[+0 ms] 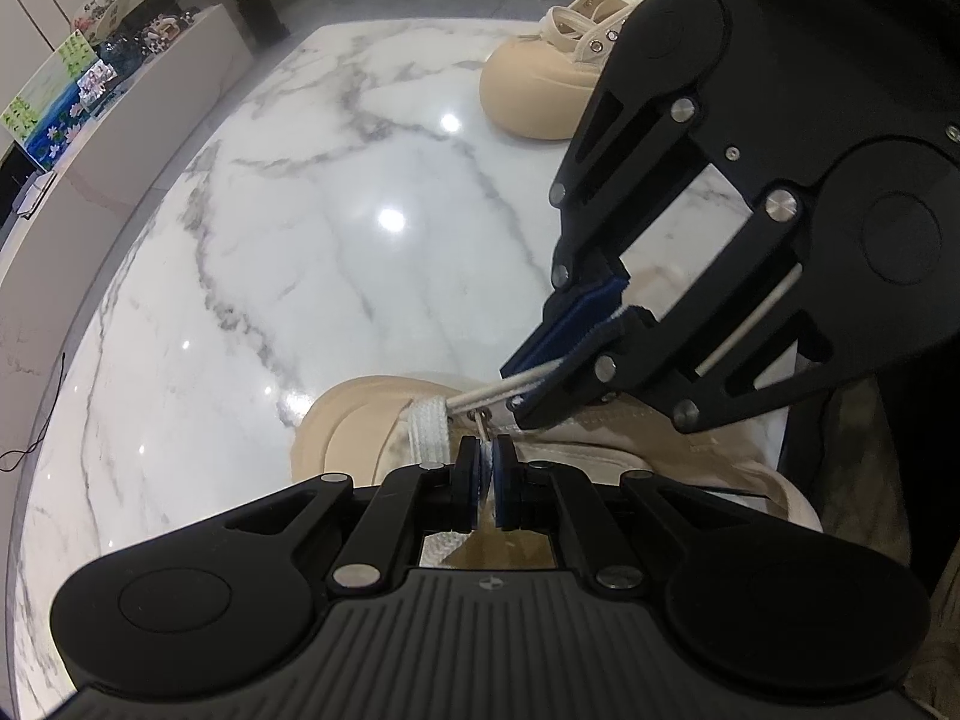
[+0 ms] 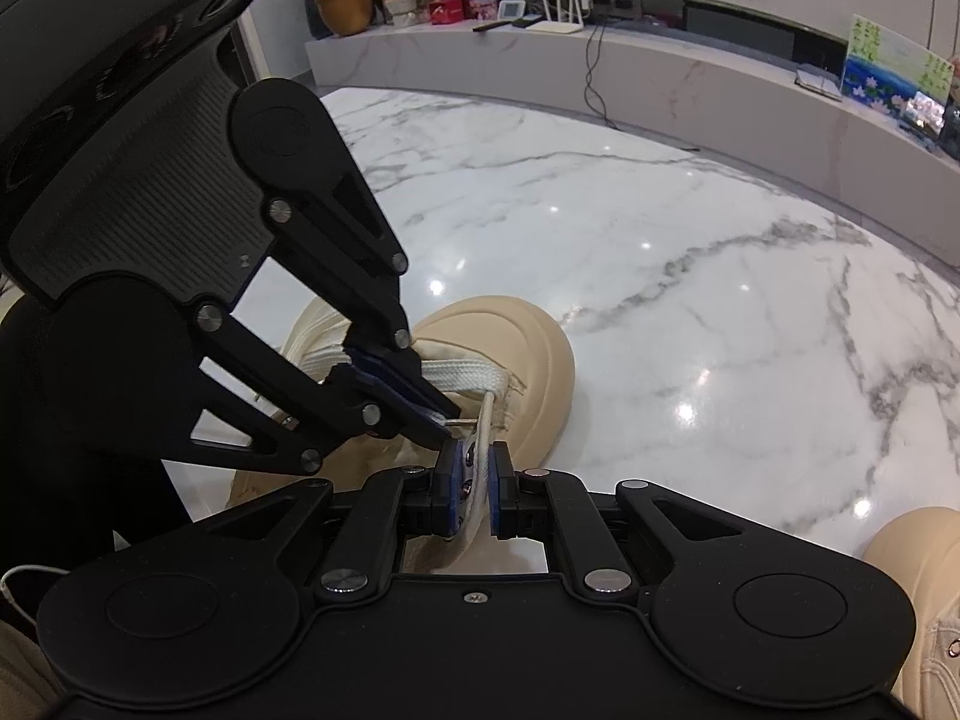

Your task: Lace up shoes with both hands

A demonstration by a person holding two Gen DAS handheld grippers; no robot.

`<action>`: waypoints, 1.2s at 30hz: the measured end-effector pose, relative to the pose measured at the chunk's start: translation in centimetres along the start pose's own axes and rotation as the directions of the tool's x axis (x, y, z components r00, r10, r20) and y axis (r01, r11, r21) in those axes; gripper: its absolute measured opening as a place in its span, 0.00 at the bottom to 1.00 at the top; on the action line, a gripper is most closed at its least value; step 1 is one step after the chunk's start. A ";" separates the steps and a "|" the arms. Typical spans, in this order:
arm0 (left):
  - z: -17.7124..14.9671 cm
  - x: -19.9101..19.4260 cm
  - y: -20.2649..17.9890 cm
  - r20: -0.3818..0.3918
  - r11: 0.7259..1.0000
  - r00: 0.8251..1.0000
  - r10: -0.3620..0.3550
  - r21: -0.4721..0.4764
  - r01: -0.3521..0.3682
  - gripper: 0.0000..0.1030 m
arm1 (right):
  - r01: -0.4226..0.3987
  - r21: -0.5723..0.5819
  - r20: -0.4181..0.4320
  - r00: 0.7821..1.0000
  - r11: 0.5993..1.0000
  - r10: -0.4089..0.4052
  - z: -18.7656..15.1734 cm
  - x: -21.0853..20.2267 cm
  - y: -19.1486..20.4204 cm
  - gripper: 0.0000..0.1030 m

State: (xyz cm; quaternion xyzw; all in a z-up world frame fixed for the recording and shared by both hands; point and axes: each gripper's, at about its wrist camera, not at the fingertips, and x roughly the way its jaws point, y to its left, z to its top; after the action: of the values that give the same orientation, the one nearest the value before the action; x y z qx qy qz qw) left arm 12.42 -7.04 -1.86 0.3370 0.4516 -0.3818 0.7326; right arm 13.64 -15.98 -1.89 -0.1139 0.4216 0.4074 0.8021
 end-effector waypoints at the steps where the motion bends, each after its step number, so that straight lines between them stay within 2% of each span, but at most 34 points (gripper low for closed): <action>1: 0.1 0.0 0.1 0.002 1.000 1.000 0.001 0.000 -0.001 0.03 | -0.001 -0.005 0.000 1.000 1.000 0.001 0.0 0.0 0.0 0.06; 14: 0.4 0.4 0.6 0.003 1.000 1.000 -0.016 0.019 0.016 0.04 | -0.025 -0.141 -0.030 0.999 0.990 0.021 1.2 -2.2 -0.1 0.06; 17: 0.3 0.4 0.7 0.004 1.000 1.000 -0.023 0.020 0.023 0.04 | 0.004 -0.193 -0.018 1.000 0.981 -0.008 1.6 -2.5 -0.5 0.07; 20: 0.3 0.4 0.8 0.005 0.999 1.000 -0.029 0.023 0.029 0.04 | 0.019 -0.228 -0.025 0.999 0.973 -0.025 2.1 -2.2 -1.5 0.13; 24: 0.5 0.5 0.8 0.001 0.999 0.999 -0.036 0.030 0.036 0.04 | 0.004 -0.346 -0.064 0.998 0.938 -0.028 1.9 -0.5 -0.9 0.13; 30: 0.5 0.5 1.0 -0.001 0.999 0.999 -0.043 0.033 0.043 0.04 | -0.051 -0.521 -0.077 0.997 0.852 0.013 1.7 1.4 0.6 0.13; 36: 0.4 0.6 1.2 0.001 0.998 0.999 -0.051 0.042 0.051 0.05 | -0.078 -0.602 -0.093 0.995 0.795 0.027 1.8 1.8 0.6 0.13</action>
State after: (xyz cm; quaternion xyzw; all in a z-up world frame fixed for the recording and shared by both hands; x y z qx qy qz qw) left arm 13.84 -6.98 -2.11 0.3403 0.4513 -0.4101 0.7158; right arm 14.81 -13.68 -2.12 -0.3685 0.3040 0.5377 0.6947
